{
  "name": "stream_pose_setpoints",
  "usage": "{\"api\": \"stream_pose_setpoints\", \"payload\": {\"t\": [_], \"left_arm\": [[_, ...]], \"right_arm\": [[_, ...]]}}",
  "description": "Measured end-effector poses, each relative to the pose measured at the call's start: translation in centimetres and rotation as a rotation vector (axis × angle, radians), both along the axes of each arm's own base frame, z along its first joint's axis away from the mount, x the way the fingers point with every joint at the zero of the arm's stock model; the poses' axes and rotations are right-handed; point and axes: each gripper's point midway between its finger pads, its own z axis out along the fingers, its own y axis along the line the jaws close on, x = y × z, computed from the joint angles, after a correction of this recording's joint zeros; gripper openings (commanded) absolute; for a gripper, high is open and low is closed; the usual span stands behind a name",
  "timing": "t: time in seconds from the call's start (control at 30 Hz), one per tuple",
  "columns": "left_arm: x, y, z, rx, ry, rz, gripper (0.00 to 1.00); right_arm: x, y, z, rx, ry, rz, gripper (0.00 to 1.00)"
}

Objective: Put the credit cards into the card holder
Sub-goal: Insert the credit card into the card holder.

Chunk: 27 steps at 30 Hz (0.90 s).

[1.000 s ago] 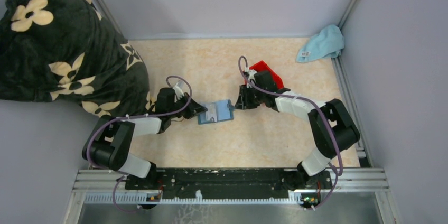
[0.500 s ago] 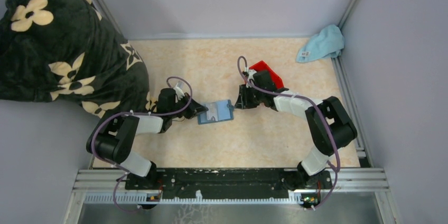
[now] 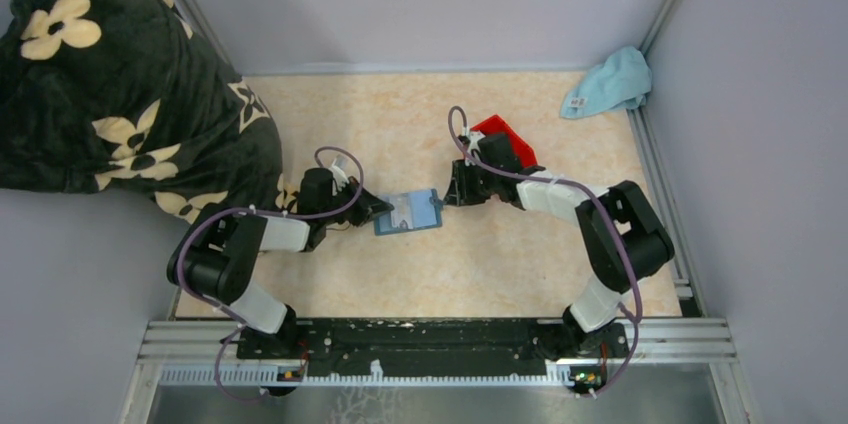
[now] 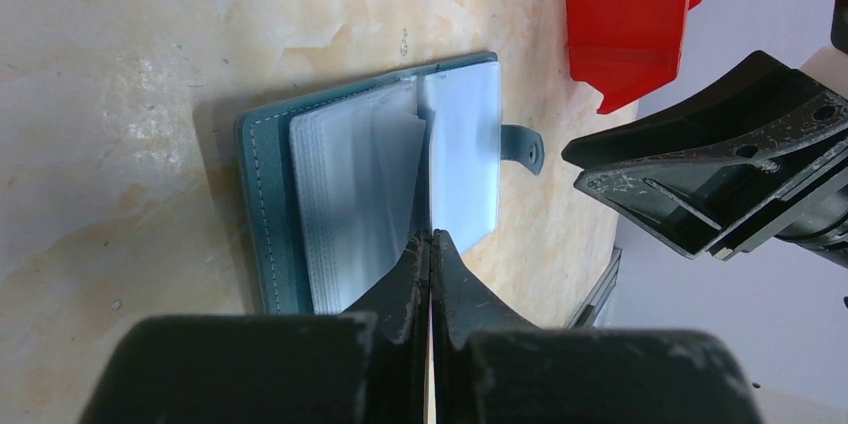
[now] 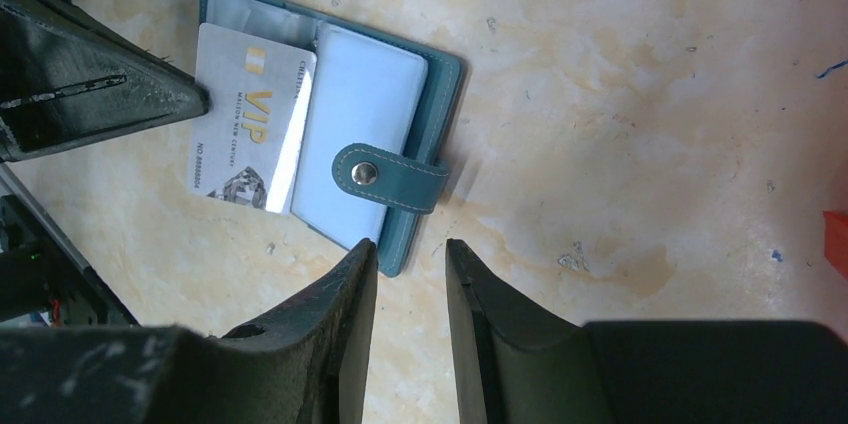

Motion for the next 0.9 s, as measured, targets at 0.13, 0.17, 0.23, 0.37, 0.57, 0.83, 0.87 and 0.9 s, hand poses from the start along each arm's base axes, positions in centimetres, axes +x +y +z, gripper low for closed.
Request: {"api": "stream_pose_setpoints", "payload": {"t": [0.13, 0.17, 0.23, 0.37, 0.57, 0.83, 0.87, 0.9], "left_arm": [[0.0, 0.0, -0.3, -0.002, 0.013, 0.003, 0.0], [0.0, 0.0, -0.4, -0.002, 0.015, 0.004, 0.0], [0.0, 0.0, -0.6, -0.004, 0.022, 0.007, 0.0], [0.0, 0.0, -0.8, -0.01, 0.034, 0.011, 0.0], [0.1, 0.0, -0.9, -0.017, 0.041, 0.016, 0.0], [0.3, -0.1, -0.8, -0.029, 0.04, 0.024, 0.0], [0.3, -0.1, -0.9, -0.031, 0.045, 0.026, 0.0], [0.3, -0.1, -1.0, -0.032, 0.048, 0.027, 0.0]], "right_arm": [[0.1, 0.1, -0.7, -0.007, 0.012, 0.001, 0.32], [0.1, 0.1, -1.0, -0.011, 0.019, 0.0, 0.32], [0.0, 0.0, -1.4, -0.017, 0.03, 0.0, 0.32], [0.0, 0.0, -1.5, -0.018, 0.03, 0.001, 0.32], [0.0, 0.0, -1.8, -0.021, 0.037, 0.001, 0.32], [0.0, 0.0, -2.2, -0.024, 0.043, 0.001, 0.32], [0.0, 0.0, -2.2, -0.024, 0.043, 0.001, 0.32], [0.0, 0.0, -2.2, -0.024, 0.042, 0.001, 0.32]]}}
